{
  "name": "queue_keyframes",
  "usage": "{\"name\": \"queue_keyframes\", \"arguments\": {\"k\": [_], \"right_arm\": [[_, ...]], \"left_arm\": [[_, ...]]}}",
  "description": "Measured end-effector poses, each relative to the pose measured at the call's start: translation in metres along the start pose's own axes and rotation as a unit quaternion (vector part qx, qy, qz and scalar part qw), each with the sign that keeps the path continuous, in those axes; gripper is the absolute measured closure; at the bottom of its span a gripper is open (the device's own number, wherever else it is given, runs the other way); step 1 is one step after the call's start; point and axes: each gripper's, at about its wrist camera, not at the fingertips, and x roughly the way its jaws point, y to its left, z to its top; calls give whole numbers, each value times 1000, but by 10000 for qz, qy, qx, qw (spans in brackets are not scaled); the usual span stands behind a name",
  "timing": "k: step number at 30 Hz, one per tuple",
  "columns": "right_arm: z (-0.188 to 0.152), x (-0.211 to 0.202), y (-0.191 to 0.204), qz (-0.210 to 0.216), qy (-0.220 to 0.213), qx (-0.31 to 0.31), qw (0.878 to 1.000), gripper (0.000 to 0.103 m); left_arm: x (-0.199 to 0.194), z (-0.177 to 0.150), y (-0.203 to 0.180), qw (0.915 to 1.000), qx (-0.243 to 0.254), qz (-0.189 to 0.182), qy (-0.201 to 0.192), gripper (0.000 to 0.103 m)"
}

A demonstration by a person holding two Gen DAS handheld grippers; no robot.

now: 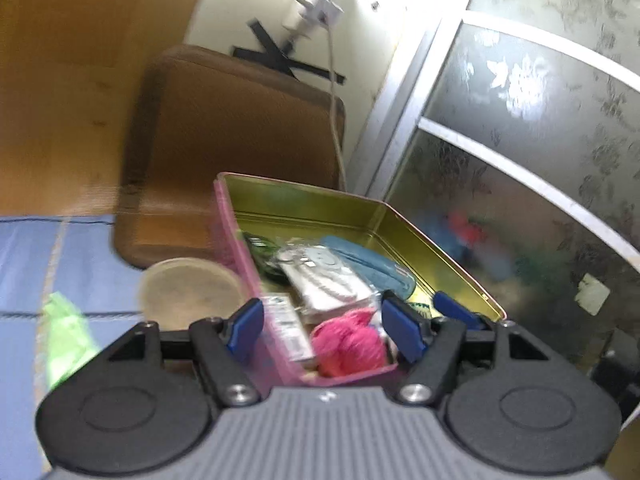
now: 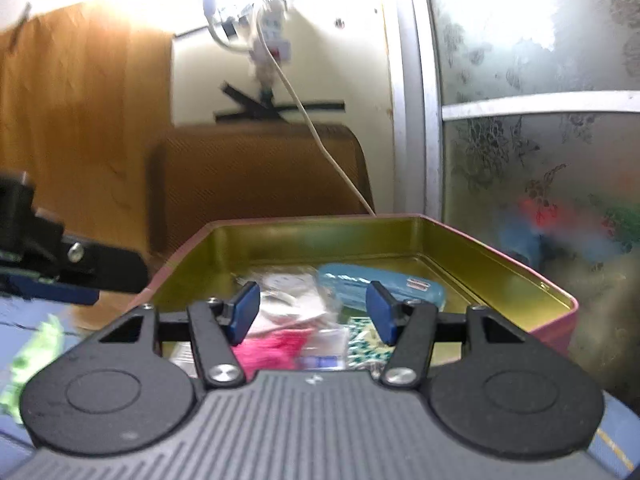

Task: Organize soft objects
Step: 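Move the right tool back to the green cloth on the table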

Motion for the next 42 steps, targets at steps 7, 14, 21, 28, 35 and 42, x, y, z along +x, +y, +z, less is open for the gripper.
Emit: {"name": "queue_keyframes", "arguments": {"k": [7, 14, 21, 28, 35, 42], "right_arm": [[-13, -53, 49, 1141, -5, -156, 9933, 41], [-39, -52, 119, 2192, 968, -776, 9678, 41], [-43, -39, 131, 2156, 1435, -729, 9631, 41], [-50, -36, 138, 2063, 1636, -904, 9605, 41], [-52, -35, 140, 1979, 1751, -950, 9598, 35], [-52, -33, 144, 1970, 1818, -1040, 9578, 34]], "left_arm": [[-78, -38, 72, 9932, -435, 1064, -186, 32], [-106, -72, 117, 9696, -473, 2399, 120, 32], [-110, -79, 127, 9611, -487, 2715, 165, 31], [-105, -85, 122, 9586, -147, 2839, 143, 27], [-105, -86, 123, 9601, -172, 2790, 115, 17], [-106, -86, 124, 9614, -182, 2744, 104, 15]]}}
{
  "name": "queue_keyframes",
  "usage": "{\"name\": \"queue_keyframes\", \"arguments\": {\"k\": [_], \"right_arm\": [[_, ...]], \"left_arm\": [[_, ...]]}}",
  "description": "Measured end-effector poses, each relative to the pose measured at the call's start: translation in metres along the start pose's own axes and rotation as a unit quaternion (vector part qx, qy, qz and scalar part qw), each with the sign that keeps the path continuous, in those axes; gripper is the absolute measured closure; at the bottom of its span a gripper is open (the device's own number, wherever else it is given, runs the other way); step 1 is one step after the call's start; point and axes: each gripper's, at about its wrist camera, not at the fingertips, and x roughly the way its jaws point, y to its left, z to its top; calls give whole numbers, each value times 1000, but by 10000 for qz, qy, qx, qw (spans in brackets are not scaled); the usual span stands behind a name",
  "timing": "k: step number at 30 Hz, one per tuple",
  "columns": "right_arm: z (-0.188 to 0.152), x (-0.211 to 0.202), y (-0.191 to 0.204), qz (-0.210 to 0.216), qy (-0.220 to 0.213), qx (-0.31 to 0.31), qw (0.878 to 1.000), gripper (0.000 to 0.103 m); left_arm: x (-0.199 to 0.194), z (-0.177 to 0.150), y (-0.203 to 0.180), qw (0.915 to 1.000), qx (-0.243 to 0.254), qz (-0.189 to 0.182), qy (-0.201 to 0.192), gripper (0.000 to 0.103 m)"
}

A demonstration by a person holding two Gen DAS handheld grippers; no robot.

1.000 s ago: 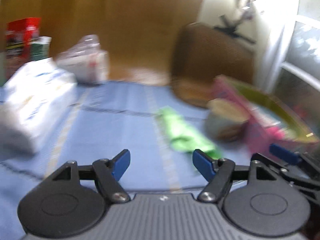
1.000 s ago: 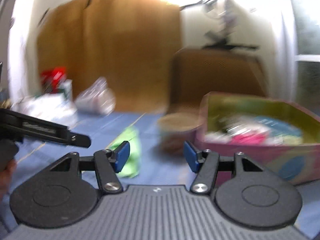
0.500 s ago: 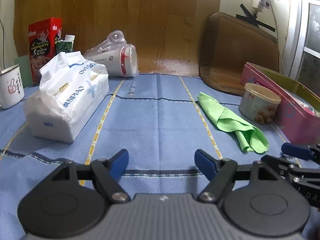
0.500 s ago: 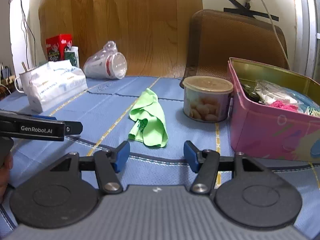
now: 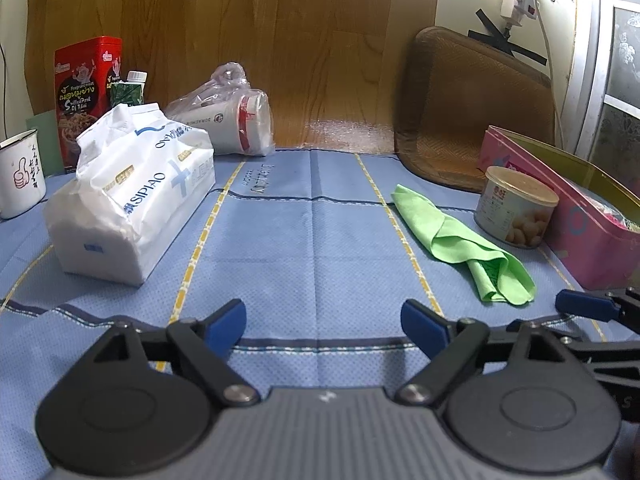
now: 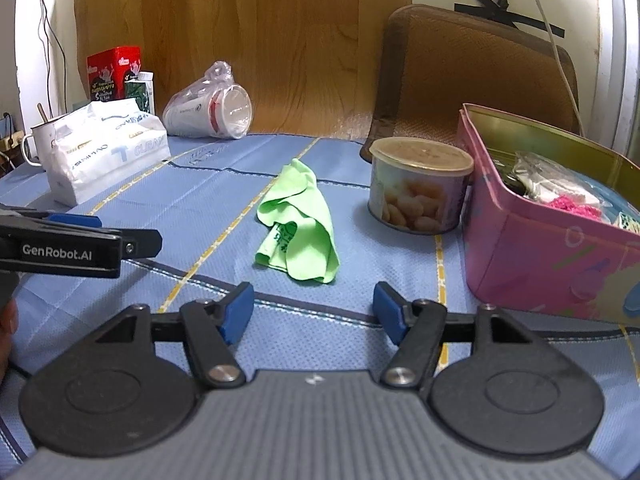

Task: Organize soft objects
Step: 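Move the right tool back to the green cloth on the table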

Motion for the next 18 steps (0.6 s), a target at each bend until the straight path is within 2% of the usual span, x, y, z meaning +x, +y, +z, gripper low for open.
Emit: {"name": "queue_keyframes", "arguments": {"k": [12, 18], "right_arm": [[23, 30, 12, 84, 23, -168, 9998, 32], [36, 50, 12, 148, 182, -147, 9996, 32]], "left_arm": [[0, 0, 3, 10000, -75, -54, -23, 14], [0, 0, 3, 10000, -68, -38, -18, 13]]}}
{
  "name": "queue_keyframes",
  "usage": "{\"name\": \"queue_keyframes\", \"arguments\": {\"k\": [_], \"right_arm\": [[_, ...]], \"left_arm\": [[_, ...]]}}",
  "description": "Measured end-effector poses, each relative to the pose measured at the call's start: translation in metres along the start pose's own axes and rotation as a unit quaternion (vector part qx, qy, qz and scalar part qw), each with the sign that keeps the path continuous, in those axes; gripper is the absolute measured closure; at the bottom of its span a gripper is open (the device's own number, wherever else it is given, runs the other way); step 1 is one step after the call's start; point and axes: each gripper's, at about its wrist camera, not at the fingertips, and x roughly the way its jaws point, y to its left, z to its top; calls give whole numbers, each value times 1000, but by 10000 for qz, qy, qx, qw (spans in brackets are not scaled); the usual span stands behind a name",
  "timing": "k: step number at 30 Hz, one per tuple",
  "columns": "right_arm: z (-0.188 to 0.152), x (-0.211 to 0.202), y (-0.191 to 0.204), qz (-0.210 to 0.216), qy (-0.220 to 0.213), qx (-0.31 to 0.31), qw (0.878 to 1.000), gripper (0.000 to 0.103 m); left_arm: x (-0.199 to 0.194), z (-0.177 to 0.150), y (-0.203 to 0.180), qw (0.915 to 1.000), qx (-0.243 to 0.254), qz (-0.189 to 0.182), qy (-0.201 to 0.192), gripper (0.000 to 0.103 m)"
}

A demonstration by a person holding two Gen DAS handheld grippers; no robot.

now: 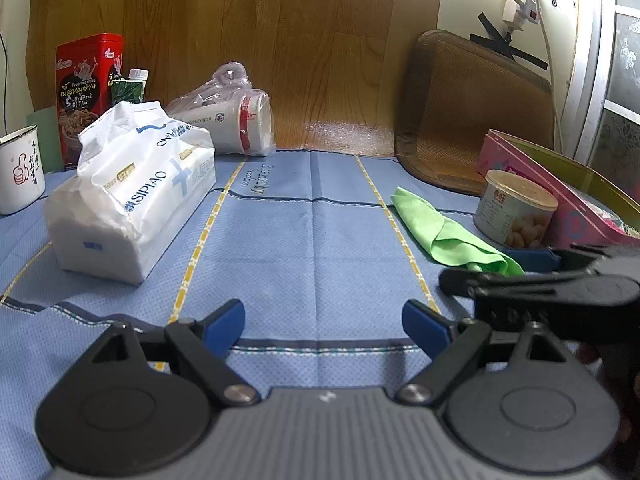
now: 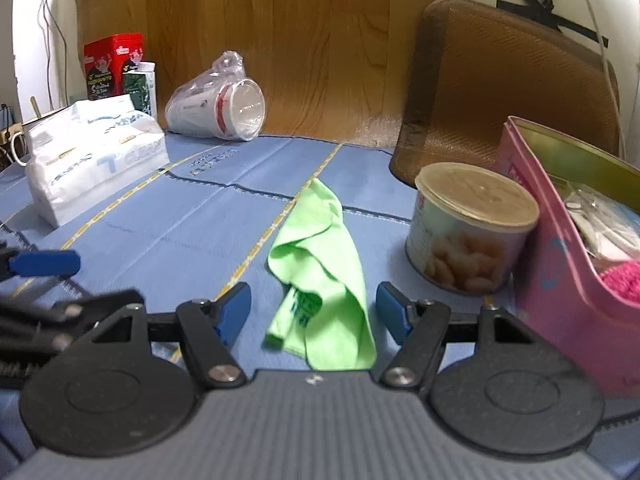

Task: Organize soft objects
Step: 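Move the right tool back to the green cloth on the table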

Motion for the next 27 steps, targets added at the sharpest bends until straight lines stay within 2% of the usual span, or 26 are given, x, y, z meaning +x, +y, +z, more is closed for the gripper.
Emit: {"name": "queue_keyframes", "arguments": {"k": [6, 7, 8, 9, 11, 14, 24, 27], "right_arm": [[2, 3, -3, 88, 37, 61, 9999, 34], [1, 2, -2, 117, 14, 27, 9999, 41], [0, 1, 0, 145, -14, -19, 9999, 52], [-1, 0, 2, 164, -59, -88, 9998, 56], [-2, -2, 6, 114, -133, -234, 9996, 76], [-6, -7, 11, 43, -187, -409, 9990, 89], [-25, -32, 12, 30, -293, -532, 9982, 92], [-35, -45, 12, 49, -293, -563, 9980, 96]], "left_arm": [[0, 0, 0, 10000, -13, 7, 6, 10], [0, 0, 0, 10000, -9, 10, 8, 10], [0, 0, 0, 10000, -4, 12, 10, 10], [0, 0, 0, 10000, -1, 16, 11, 10], [0, 0, 0, 10000, -1, 21, 12, 9], [1, 1, 2, 10000, -33, 24, 27, 6], [2, 0, -1, 10000, 9, 65, 51, 5], [2, 0, -2, 9999, 33, 73, 62, 5]]}}
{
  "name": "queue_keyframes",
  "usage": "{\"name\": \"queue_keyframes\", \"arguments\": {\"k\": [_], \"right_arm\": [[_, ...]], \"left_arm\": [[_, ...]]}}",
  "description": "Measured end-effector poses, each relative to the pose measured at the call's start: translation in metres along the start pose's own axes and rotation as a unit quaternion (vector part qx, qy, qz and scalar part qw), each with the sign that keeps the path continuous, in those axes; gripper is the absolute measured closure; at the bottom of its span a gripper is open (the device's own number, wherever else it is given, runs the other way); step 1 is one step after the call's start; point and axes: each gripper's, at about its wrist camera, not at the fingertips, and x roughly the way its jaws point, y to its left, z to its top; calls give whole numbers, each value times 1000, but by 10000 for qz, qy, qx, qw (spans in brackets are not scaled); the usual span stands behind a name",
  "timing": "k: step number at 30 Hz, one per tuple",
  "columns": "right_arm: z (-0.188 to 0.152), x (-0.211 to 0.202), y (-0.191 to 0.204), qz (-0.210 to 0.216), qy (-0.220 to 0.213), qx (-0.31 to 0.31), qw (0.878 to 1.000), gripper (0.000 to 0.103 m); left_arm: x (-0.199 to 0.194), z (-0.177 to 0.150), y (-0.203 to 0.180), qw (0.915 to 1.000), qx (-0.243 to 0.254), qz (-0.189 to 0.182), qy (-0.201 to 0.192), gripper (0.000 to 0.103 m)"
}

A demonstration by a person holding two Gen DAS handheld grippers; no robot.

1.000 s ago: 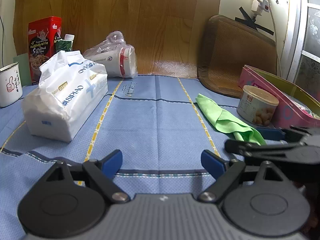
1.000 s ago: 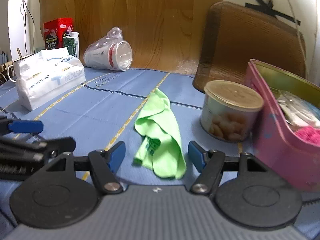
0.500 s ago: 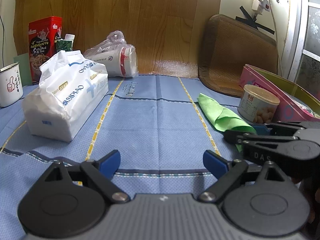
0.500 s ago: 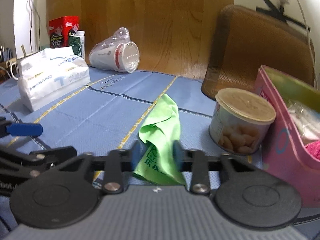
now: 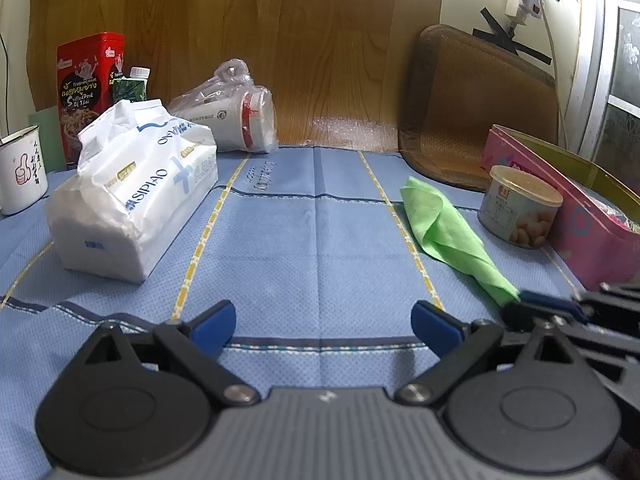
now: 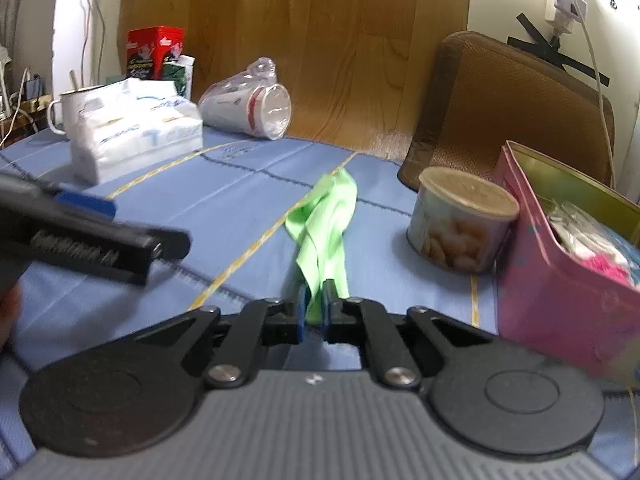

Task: Organize soft objects
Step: 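Move the right tool back to the green cloth on the table, then grasp the green cloth with the right tool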

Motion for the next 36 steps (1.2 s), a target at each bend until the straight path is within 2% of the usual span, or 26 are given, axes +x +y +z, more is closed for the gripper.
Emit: {"name": "queue_keyframes", "arguments": {"k": [3, 6, 8, 9, 10, 12, 16, 18, 20, 21, 22, 23, 25, 36], "right_arm": [[-5, -7, -4, 97, 21, 195, 9998, 98], [-6, -9, -5, 81, -20, 276, 9996, 93], [-2, -5, -8, 179, 16, 400, 9990, 74], [1, -3, -10, 233, 12, 470, 9986, 53], [3, -2, -11, 250, -36, 506, 9984, 44], [11, 7, -11, 214, -102, 467, 9986, 43], [22, 35, -15, 294, 210, 611, 9975, 42], [29, 44, -15, 347, 230, 658, 9970, 42], [31, 49, -14, 375, 232, 609, 9972, 44], [32, 50, -14, 392, 234, 590, 9972, 50], [32, 50, -13, 383, 208, 575, 9974, 72], [31, 49, -15, 384, 182, 565, 9975, 87], [29, 46, -20, 426, 140, 663, 9968, 96], [4, 10, -34, 500, 17, 1015, 9936, 97]], "left_arm": [[1, 0, 0, 10000, 22, 11, 9, 5], [1, 0, -1, 10000, 33, 33, 15, 5], [1, 0, -1, 10000, 37, 46, 17, 5], [2, 0, -1, 10000, 38, 53, 18, 5], [2, 0, -1, 10000, 40, 60, 20, 5], [2, 0, 0, 9999, 40, 105, 24, 5], [3, 0, -1, 9999, 51, 127, 37, 4], [3, 0, -2, 9999, 69, 143, 44, 4], [3, 1, -2, 9998, 86, 154, 51, 4], [4, 1, -2, 9998, 96, 156, 54, 4], [4, 1, -2, 9998, 103, 162, 57, 4], [4, 1, -2, 9998, 108, 164, 59, 4], [4, 1, -3, 9998, 116, 168, 64, 4], [5, 1, -4, 9996, 172, 191, 92, 3]]}}
